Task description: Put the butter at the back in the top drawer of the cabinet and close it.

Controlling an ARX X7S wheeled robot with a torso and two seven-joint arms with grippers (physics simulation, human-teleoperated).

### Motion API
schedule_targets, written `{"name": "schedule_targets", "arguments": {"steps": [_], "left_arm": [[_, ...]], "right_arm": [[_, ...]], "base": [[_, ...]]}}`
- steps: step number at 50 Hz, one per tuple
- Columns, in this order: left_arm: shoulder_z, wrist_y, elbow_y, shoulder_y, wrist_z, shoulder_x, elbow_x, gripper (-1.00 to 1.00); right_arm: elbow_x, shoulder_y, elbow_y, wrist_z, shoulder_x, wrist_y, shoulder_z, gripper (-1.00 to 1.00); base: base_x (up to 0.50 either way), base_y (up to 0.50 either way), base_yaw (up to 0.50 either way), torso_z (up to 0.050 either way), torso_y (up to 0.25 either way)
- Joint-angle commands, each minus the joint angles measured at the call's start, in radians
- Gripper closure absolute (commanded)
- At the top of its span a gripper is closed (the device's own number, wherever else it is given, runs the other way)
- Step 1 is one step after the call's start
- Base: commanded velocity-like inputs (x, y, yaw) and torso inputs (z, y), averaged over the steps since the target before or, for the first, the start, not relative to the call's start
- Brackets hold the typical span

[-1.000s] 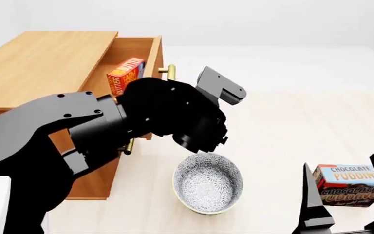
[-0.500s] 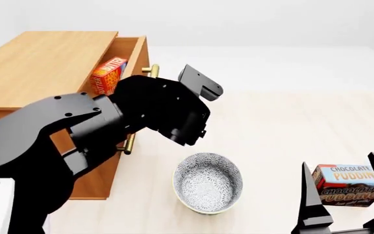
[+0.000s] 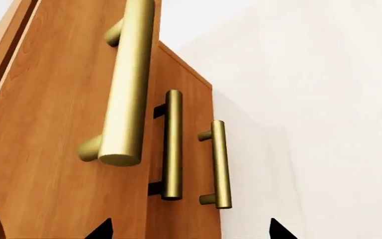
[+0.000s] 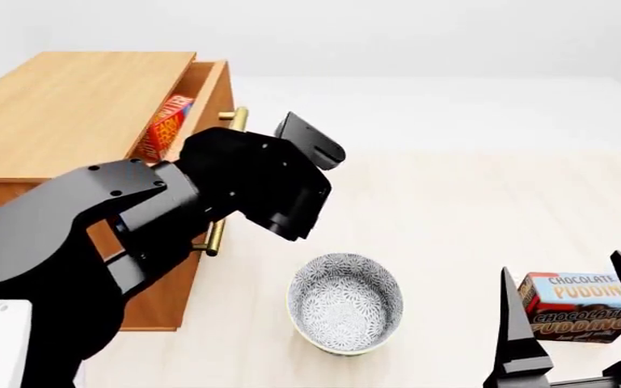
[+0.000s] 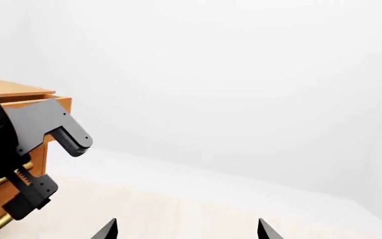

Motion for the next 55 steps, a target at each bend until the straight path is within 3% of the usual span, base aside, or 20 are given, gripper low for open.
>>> {"name": "schedule_targets", "arguments": {"steps": [1,55], "left_arm": [[0.007,-0.013,-0.049,0.013,-0.008,0.000,0.016,-1.00],[0.009,-0.034,-0.281,0.051,0.046,0.000,0.126,-1.00]], "right_arm": [[0.000,0.002,0.000,-0.001,0.000,0.001,0.001,-1.00],[0.027,0.016,0.000,-0.028,0.000,0.012,0.022,-1.00]], "base": [[0.00,0.00,0.00,0.000,0.000],[0.00,0.00,0.00,0.000,0.000]]}}
